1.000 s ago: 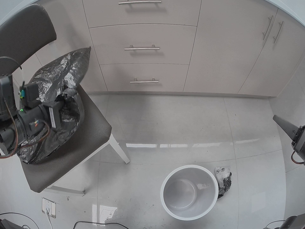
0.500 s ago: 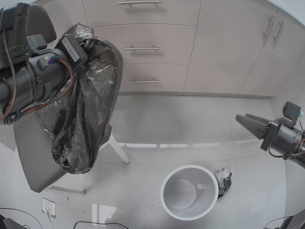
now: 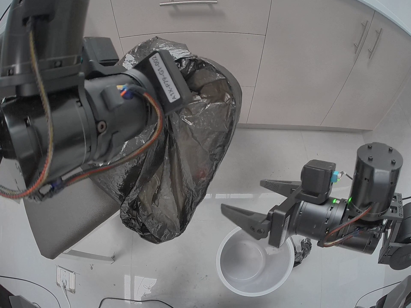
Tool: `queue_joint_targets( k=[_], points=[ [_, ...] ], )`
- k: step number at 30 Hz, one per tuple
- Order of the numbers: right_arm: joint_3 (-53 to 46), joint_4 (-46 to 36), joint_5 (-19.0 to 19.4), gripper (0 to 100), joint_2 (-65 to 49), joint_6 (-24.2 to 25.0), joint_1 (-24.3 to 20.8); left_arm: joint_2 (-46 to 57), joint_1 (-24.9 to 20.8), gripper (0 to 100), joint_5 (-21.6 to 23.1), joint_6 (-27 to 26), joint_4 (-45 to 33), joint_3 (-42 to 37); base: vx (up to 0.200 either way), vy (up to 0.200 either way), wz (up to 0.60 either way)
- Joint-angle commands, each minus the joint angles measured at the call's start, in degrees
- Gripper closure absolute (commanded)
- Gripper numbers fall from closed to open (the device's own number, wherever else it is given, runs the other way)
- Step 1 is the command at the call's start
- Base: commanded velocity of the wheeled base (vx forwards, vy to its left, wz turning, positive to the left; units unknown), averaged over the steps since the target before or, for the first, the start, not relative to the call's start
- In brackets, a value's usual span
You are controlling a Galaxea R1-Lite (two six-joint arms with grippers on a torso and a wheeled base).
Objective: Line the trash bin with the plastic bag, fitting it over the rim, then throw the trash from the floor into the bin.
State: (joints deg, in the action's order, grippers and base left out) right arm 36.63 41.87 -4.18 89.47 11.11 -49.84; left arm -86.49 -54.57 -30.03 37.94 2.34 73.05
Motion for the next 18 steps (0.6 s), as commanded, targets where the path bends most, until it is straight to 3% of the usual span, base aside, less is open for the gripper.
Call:
queue_joint_targets(
  k=[1,13,18],
  points=[
    [1.07,0.05,-0.74,0,2.73,-0.12,-3.08,-1.05,-0.63,100,-0.03,-0.14,0.12,-0.36,0.000,0.000,0.00],
    [7.75,0.49,-4.08,0,10.82,-2.84,-5.18,-0.96,-0.63,100,-0.03,-0.06,0.03,-0.36,0.000,0.000,0.00],
    [12.32,1.10,-7.86,0,16.44,-2.58,-5.01,-0.70,-0.63,100,-0.03,-0.06,0.03,-0.36,0.000,0.000,0.00]
  ],
)
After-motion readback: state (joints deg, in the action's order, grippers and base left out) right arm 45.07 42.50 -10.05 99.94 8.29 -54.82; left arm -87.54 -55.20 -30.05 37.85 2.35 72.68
